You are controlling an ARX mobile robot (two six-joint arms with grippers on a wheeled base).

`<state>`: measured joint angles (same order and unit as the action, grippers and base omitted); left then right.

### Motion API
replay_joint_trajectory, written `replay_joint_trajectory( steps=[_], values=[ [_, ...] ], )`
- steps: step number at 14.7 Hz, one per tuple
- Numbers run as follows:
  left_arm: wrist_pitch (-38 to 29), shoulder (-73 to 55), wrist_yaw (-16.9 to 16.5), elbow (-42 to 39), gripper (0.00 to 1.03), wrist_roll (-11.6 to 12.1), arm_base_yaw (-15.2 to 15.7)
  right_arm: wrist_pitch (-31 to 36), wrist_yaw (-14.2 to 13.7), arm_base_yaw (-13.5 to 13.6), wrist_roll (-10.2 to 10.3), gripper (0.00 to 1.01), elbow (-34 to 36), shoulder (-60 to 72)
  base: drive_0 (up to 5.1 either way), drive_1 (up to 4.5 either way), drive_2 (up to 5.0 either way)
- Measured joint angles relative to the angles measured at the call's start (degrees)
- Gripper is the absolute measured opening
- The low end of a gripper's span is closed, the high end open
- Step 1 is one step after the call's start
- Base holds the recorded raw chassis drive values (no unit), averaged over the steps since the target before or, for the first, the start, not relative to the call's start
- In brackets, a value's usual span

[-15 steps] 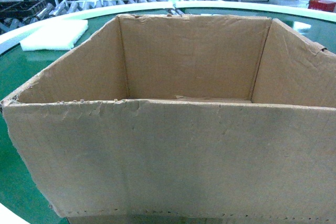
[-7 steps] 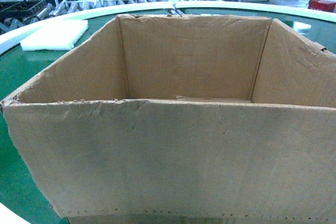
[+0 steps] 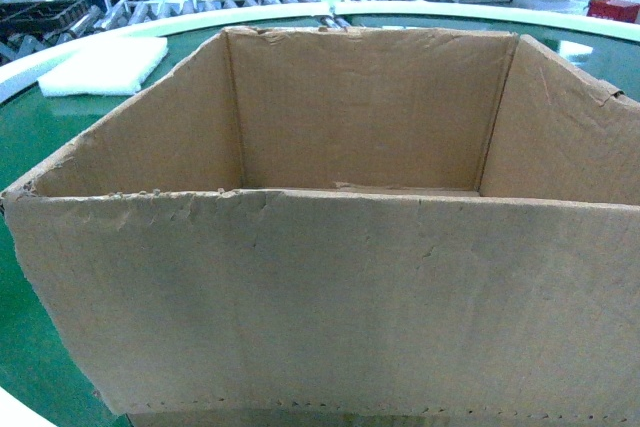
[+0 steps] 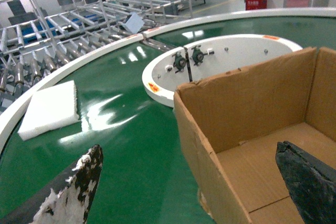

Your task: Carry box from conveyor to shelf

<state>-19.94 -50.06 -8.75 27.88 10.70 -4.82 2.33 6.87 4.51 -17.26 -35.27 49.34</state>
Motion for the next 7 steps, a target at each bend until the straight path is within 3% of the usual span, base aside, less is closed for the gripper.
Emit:
replay_joint_trajectory(
  steps=[1, 4, 7],
  values=[
    [2.32, -0.09, 0.11, 0.76, 0.98, 0.57, -0.02, -2.64, 0.24, 0.04, -1.51, 0.98, -3.17, 2.01, 0.0, 0.00, 0.0],
    [9.16, -2.10, 1.09, 5.07, 0.98, 1.86, -0.83, -6.36, 0.83, -0.59, -1.40, 0.98, -8.79, 7.89, 0.0, 0.00, 0.0],
    [12.17, -3.21, 3.21, 6.75, 0.98, 2.25, -2.27, -3.65, -1.97, -2.67, -1.81, 0.98, -8.26, 8.87, 0.0, 0.00, 0.0]
  ],
)
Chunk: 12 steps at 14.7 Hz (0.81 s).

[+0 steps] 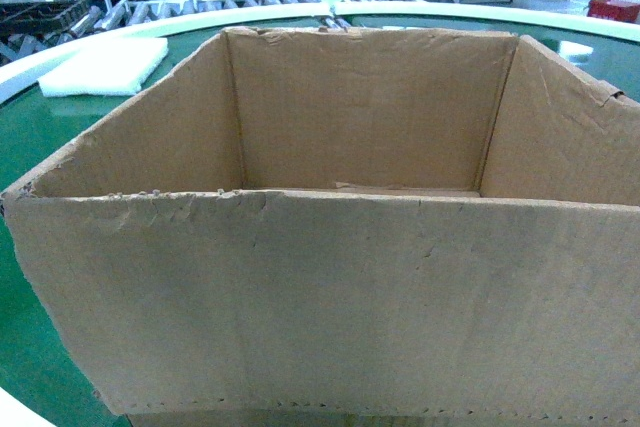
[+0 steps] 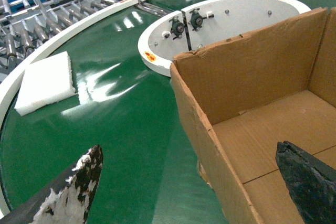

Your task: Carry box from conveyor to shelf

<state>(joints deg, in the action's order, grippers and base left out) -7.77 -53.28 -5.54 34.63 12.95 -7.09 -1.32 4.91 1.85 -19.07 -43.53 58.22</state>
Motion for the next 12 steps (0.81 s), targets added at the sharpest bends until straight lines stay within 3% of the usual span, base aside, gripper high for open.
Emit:
replay_joint_trajectory(
  steps=[3, 5, 7, 10, 12],
  values=[
    [0.02, 0.17, 0.00, 0.09, 0.98, 0.00, -0.04, 0.04, 0.02, 0.02, -0.07, 0.98, 0.02, -0.11, 0.0, 0.00, 0.0],
    [0.20, -1.51, 1.68, 1.57, 0.98, 0.74, -1.33, -5.86, 1.79, 0.09, -0.09, 0.98, -2.38, 1.84, 0.0, 0.00, 0.0],
    [0.74, -6.08, -0.42, 6.69, 0.98, -0.52, -1.33, -10.32, 3.39, 1.29, -0.46, 0.98, -7.61, 4.70, 0.0, 0.00, 0.0],
    [2.12, -6.16, 0.00, 6.67, 0.98, -0.74, -0.72, -11.54, 3.63, 1.92, -1.05, 0.98, -9.20, 5.51, 0.0, 0.00, 0.0],
    [1.33, -7.41, 1.92, 6.51, 0.98, -0.77, -0.70, -17.94, 3.30, 3.58, -2.01, 0.98, -12.09, 7.74, 0.0, 0.00, 0.0]
  ],
)
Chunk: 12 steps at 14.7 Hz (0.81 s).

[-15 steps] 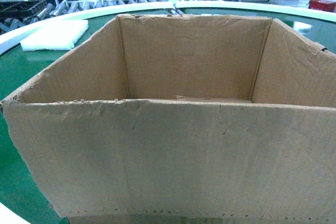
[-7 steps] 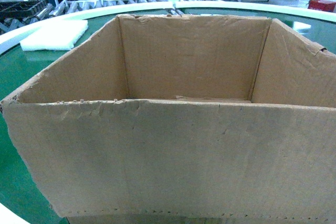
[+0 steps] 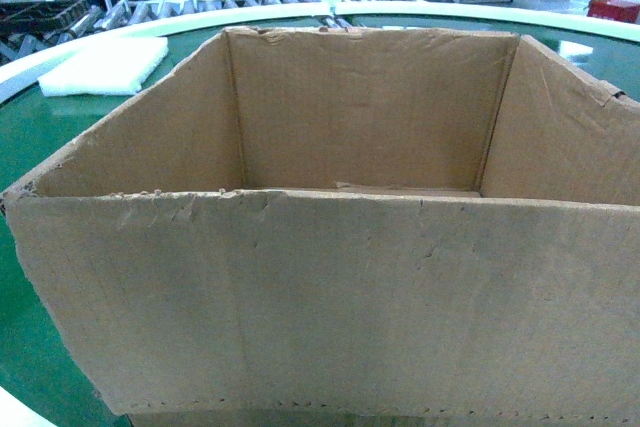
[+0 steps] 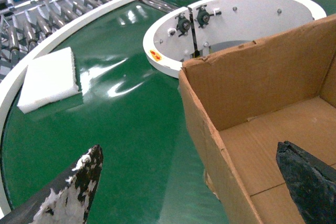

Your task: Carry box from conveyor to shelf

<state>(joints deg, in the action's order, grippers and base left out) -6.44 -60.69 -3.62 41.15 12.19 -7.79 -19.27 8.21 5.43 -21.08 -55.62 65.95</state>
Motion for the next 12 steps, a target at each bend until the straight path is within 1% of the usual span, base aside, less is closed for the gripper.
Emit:
replay_joint_trajectory(
  steps=[1, 2, 3, 5, 6, 7, 9, 11, 12],
  values=[
    [-0.79, -1.62, 0.87, -0.57, 0.98, -0.15, -0.79, -2.73, -0.48, 1.05, -0.68, 0.98, -0.76, 1.51, 0.0, 0.00, 0.0],
    [-0.74, -3.17, 1.09, -0.66, 0.98, -0.92, -2.12, -3.93, -0.26, 1.36, -1.18, 0.98, -1.07, 2.56, 0.0, 0.00, 0.0],
    [-0.94, -4.28, 1.81, -0.68, 0.98, -1.60, -3.52, -4.98, -0.22, 1.36, -1.25, 0.98, -1.33, 2.97, 0.0, 0.00, 0.0],
    [-1.70, -5.51, 4.22, -0.68, 0.98, -1.68, -5.95, -6.54, -0.46, 1.79, -1.27, 0.98, -1.40, 3.76, 0.0, 0.00, 0.0],
    [-1.92, -5.88, 4.72, -0.68, 0.98, -1.73, -6.36, -7.15, -0.74, 2.19, -1.31, 0.98, -1.53, 4.66, 0.0, 0.00, 0.0],
    [-2.16, -6.58, 4.74, -0.85, 0.98, -2.14, -5.99, -7.72, -0.96, 2.95, -1.51, 0.98, -1.86, 5.35, 0.0, 0.00, 0.0],
    [-2.10, -6.84, 6.86, -2.05, 0.98, -4.00, -5.07, -8.13, -1.53, 3.89, -2.58, 0.98, -3.15, 6.38, 0.0, 0.00, 0.0],
    [-2.75, -8.55, 6.82, -2.51, 0.98, -5.81, -5.11, -7.43, -2.27, 3.93, -2.99, 0.98, -3.13, 7.52, 0.0, 0.00, 0.0],
    [-1.66, -9.70, 6.10, -2.54, 0.98, -6.95, -5.11, -6.88, -2.45, 3.91, -3.02, 0.98, -3.10, 7.89, 0.0, 0.00, 0.0]
  ],
)
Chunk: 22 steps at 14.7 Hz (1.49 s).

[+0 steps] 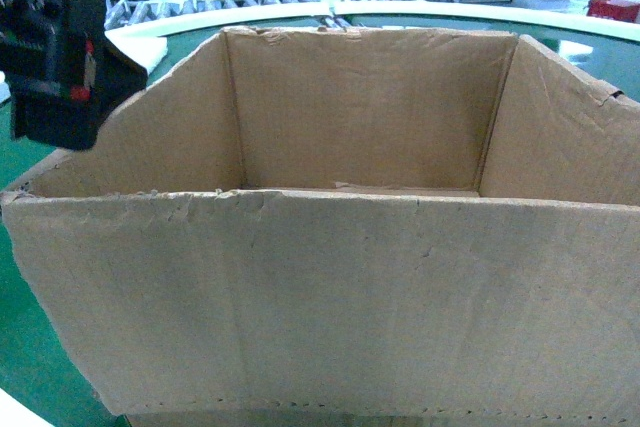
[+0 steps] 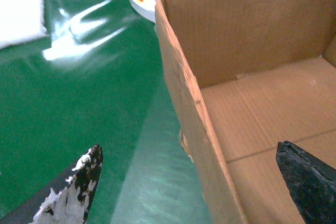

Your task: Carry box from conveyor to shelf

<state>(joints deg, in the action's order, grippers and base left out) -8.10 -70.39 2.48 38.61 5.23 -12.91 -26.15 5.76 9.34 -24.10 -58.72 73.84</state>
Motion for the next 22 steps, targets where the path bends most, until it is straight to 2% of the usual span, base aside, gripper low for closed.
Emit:
replay_joint_trajectory(
  steps=[4, 10, 22],
  values=[
    [-0.35, -1.31, 0.31, -0.15, 0.98, -1.79, -1.25, 0.74, -1.22, 0.13, -0.02, 0.98, 0.31, 1.92, 0.0, 0.00, 0.0],
    [-1.27, -5.64, 2.08, -0.13, 0.98, -1.79, -1.88, 0.92, -1.36, 0.81, 0.00, 0.98, 0.35, 4.24, 0.0, 0.00, 0.0],
    [-0.79, -8.15, 1.77, 2.01, 0.98, -2.23, -3.02, 2.14, -1.42, 1.22, 0.74, 0.98, 0.39, 6.67, 0.0, 0.00, 0.0]
  ],
)
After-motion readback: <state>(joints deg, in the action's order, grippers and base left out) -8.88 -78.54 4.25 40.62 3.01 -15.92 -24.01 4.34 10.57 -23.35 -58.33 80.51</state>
